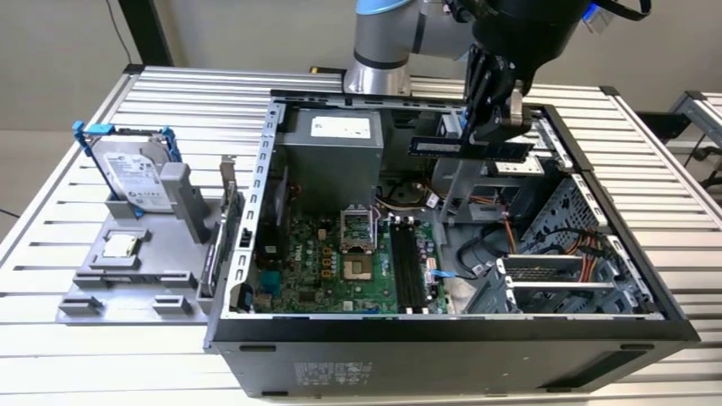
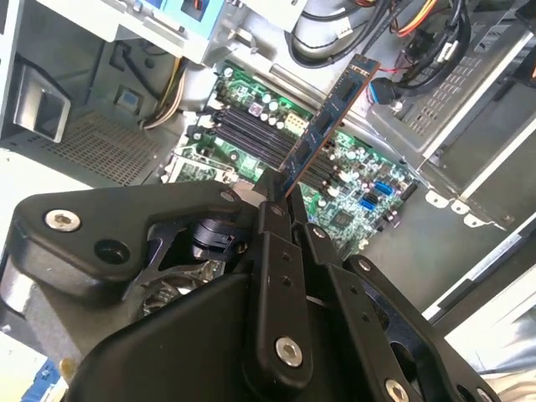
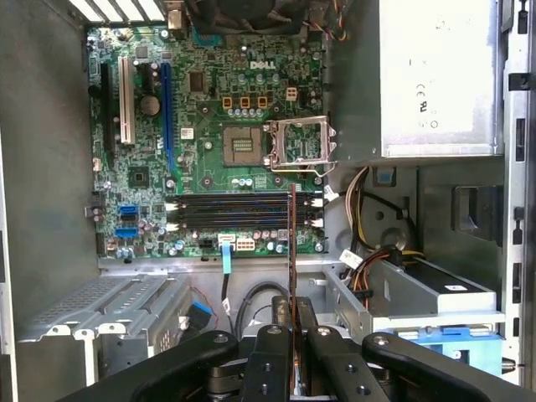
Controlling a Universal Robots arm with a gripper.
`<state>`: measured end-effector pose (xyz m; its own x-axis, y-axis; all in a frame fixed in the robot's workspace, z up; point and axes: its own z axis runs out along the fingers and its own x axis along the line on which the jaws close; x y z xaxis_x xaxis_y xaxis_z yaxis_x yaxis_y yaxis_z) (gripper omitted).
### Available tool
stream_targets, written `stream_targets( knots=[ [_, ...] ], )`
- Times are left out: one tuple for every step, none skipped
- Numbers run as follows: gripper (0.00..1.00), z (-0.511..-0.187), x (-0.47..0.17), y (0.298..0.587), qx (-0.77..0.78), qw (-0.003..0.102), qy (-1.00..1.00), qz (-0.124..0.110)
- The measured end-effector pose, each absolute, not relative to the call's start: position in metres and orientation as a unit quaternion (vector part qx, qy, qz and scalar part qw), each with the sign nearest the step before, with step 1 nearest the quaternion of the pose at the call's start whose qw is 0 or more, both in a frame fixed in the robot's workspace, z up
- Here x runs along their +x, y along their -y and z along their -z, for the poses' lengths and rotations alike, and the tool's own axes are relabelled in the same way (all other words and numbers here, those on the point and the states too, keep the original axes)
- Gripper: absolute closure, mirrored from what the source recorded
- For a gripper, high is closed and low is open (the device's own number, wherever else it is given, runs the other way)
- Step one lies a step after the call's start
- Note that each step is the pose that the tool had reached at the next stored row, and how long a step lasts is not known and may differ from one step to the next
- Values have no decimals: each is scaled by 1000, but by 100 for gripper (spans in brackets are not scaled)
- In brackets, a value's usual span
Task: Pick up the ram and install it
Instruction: 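Pick up the ram and move it above insertion slot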
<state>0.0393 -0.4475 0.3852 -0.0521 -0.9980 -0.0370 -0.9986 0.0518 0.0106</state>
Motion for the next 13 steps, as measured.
stream_targets(
  knots=[
    [100,-385,39,447,-688,10,-725,-17],
    [100,-385,39,447,-688,10,-725,-17],
    [100,-385,39,447,-688,10,-725,-17],
    [100,-385,39,447,-688,10,-725,-17],
    [100,-385,39,447,-688,10,-725,-17],
    [100,-385,39,447,-688,10,-725,-17],
    [100,-385,39,447,-688,10,-725,-17],
    [100,-385,39,447,-688,10,-725,-17],
    [100,-385,39,447,-688,10,-725,-17],
    [100,-385,39,447,-688,10,-725,-17],
    [100,-385,39,447,-688,10,-725,-17],
    [100,-385,39,447,-688,10,-725,-17],
    [100,-385,39,447,-688,10,-725,-17]
  ],
)
